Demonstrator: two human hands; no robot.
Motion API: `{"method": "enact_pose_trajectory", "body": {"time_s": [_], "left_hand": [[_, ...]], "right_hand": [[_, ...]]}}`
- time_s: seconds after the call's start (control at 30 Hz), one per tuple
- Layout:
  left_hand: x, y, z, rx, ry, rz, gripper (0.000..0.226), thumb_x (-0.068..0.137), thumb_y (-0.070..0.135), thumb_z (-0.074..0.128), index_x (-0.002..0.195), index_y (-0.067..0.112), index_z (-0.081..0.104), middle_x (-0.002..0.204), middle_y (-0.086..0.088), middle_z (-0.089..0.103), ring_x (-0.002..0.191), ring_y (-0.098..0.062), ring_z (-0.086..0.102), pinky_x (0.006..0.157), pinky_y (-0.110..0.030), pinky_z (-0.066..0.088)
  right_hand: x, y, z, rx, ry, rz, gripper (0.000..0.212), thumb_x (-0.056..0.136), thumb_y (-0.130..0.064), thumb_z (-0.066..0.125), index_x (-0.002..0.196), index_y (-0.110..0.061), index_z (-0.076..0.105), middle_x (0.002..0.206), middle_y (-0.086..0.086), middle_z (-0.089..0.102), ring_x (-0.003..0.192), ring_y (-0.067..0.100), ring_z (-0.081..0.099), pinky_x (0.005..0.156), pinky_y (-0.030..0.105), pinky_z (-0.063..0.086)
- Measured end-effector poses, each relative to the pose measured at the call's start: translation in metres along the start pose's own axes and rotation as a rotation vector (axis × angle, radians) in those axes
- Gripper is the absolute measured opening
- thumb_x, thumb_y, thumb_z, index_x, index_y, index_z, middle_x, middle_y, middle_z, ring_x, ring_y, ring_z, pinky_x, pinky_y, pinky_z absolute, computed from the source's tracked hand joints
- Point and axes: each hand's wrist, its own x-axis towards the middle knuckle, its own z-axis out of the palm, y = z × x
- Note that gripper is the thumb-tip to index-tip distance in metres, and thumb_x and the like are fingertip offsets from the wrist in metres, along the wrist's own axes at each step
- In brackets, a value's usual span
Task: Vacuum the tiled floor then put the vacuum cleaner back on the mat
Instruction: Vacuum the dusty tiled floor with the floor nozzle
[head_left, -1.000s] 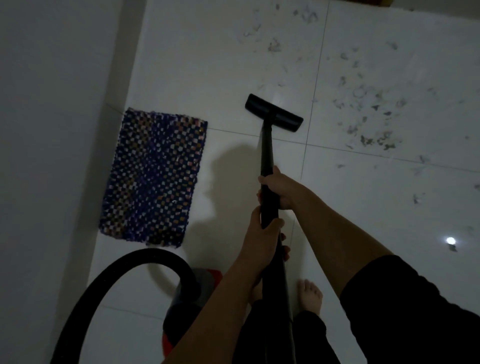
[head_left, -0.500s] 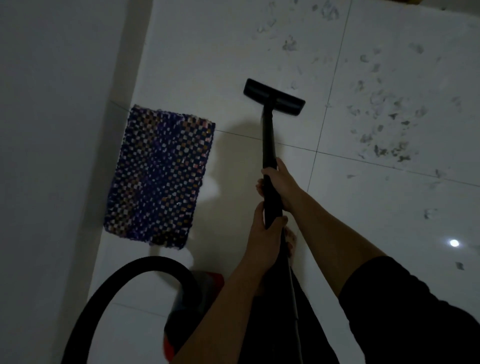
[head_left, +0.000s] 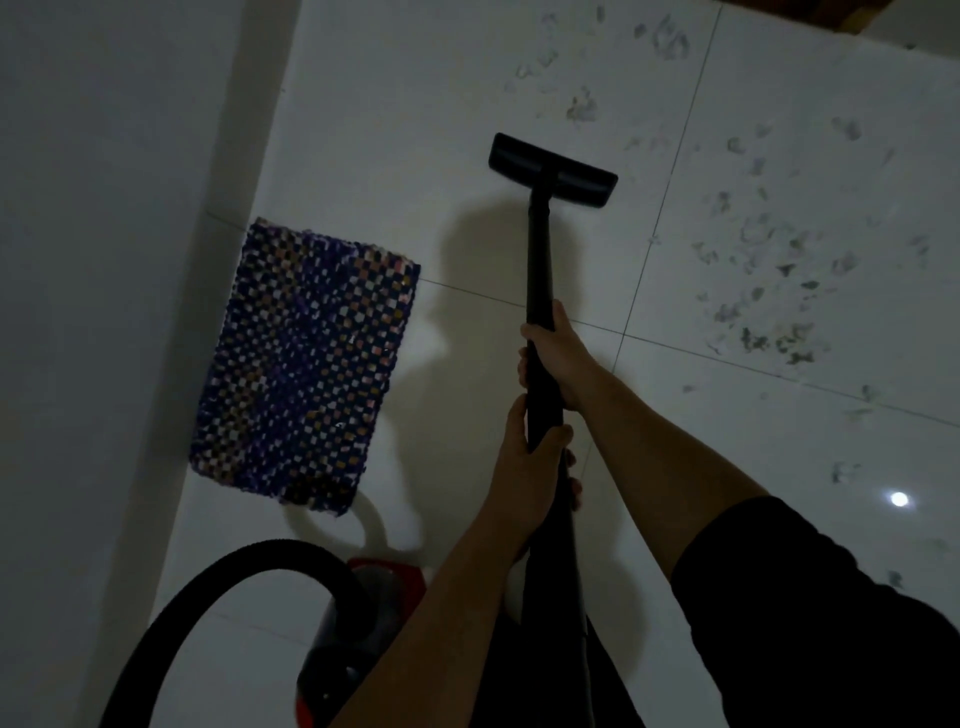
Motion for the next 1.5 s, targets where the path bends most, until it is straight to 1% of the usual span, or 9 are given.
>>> {"method": "enact_pose_trajectory", "body": {"time_s": [0.33, 0.5, 0.57, 0.67, 0.87, 1.03, 1.2, 1.33, 1.5], "left_hand": [[0.018, 0.027, 0.023, 0.001, 0.009, -0.007, 0.048, 0.097, 0.014, 0.049, 0.14, 0.032, 0.035, 0.076, -0.01, 0.051, 0.039, -0.011, 0.049, 0.04, -0.022, 0.046], [0.029, 0.04, 0.03, -0.002, -0.006, 0.008, 0.046, 0.096, 0.011, 0.048, 0.137, 0.03, 0.037, 0.072, -0.009, 0.049, 0.038, -0.011, 0.047, 0.04, -0.022, 0.044], [0.033, 0.047, 0.031, 0.003, -0.009, 0.011, 0.045, 0.097, 0.011, 0.047, 0.137, 0.029, 0.038, 0.072, -0.009, 0.049, 0.038, -0.011, 0.047, 0.039, -0.022, 0.043], [0.038, 0.056, 0.03, -0.015, -0.009, 0.011, 0.045, 0.097, 0.011, 0.048, 0.138, 0.028, 0.038, 0.07, -0.008, 0.049, 0.038, -0.011, 0.046, 0.038, -0.021, 0.042], [0.053, 0.076, 0.018, -0.063, -0.004, 0.01, 0.048, 0.095, 0.01, 0.051, 0.138, 0.027, 0.04, 0.065, -0.007, 0.05, 0.038, -0.013, 0.044, 0.038, -0.023, 0.042], [0.065, 0.093, 0.004, -0.033, 0.032, 0.033, 0.047, 0.095, 0.013, 0.053, 0.138, 0.03, 0.042, 0.065, -0.007, 0.053, 0.04, -0.014, 0.047, 0.042, -0.026, 0.044], [0.076, 0.106, -0.006, -0.022, 0.043, 0.011, 0.049, 0.095, 0.017, 0.054, 0.138, 0.034, 0.041, 0.067, -0.007, 0.056, 0.042, -0.013, 0.05, 0.045, -0.026, 0.045], [0.086, 0.117, -0.009, 0.018, 0.04, 0.015, 0.048, 0.094, 0.022, 0.055, 0.137, 0.039, 0.041, 0.066, -0.002, 0.06, 0.043, -0.015, 0.052, 0.052, -0.031, 0.047], [0.096, 0.142, -0.014, -0.018, -0.012, 0.017, 0.051, 0.096, 0.017, 0.052, 0.142, 0.031, 0.035, 0.068, -0.006, 0.055, 0.039, -0.011, 0.05, 0.043, -0.025, 0.045]], "right_hand": [[0.014, -0.035, -0.012, -0.027, -0.005, -0.001, 0.066, 0.098, -0.009, 0.047, 0.151, -0.037, 0.018, 0.062, 0.006, 0.046, 0.047, 0.015, 0.047, 0.04, 0.023, 0.044], [0.02, -0.054, -0.016, -0.025, -0.019, 0.011, 0.07, 0.099, -0.01, 0.046, 0.151, -0.041, 0.01, 0.065, 0.006, 0.045, 0.051, 0.015, 0.046, 0.043, 0.025, 0.044], [0.024, -0.061, -0.016, -0.04, -0.017, 0.016, 0.072, 0.099, -0.01, 0.045, 0.152, -0.042, 0.008, 0.066, 0.006, 0.046, 0.051, 0.015, 0.046, 0.045, 0.026, 0.045], [0.031, -0.07, -0.011, -0.078, -0.004, 0.013, 0.071, 0.099, -0.009, 0.045, 0.152, -0.04, 0.011, 0.064, 0.006, 0.045, 0.049, 0.015, 0.045, 0.042, 0.025, 0.044], [0.044, -0.09, 0.004, -0.121, 0.007, 0.008, 0.073, 0.099, -0.01, 0.044, 0.153, -0.04, 0.005, 0.065, 0.006, 0.046, 0.049, 0.015, 0.045, 0.043, 0.026, 0.043], [0.055, -0.106, 0.022, -0.154, 0.013, 0.001, 0.073, 0.1, -0.01, 0.044, 0.153, -0.04, 0.004, 0.065, 0.006, 0.046, 0.05, 0.015, 0.046, 0.045, 0.027, 0.044], [0.066, -0.119, 0.035, -0.192, 0.028, -0.006, 0.07, 0.099, -0.011, 0.044, 0.153, -0.039, 0.008, 0.066, 0.006, 0.046, 0.049, 0.015, 0.045, 0.041, 0.024, 0.043], [0.074, -0.133, 0.042, -0.196, 0.048, -0.011, 0.072, 0.1, -0.012, 0.044, 0.153, -0.04, 0.005, 0.067, 0.006, 0.047, 0.049, 0.016, 0.046, 0.04, 0.024, 0.043], [0.087, -0.154, 0.051, -0.189, 0.056, -0.014, 0.073, 0.1, -0.012, 0.045, 0.152, -0.041, 0.004, 0.068, 0.007, 0.047, 0.051, 0.016, 0.046, 0.045, 0.027, 0.044]]}}
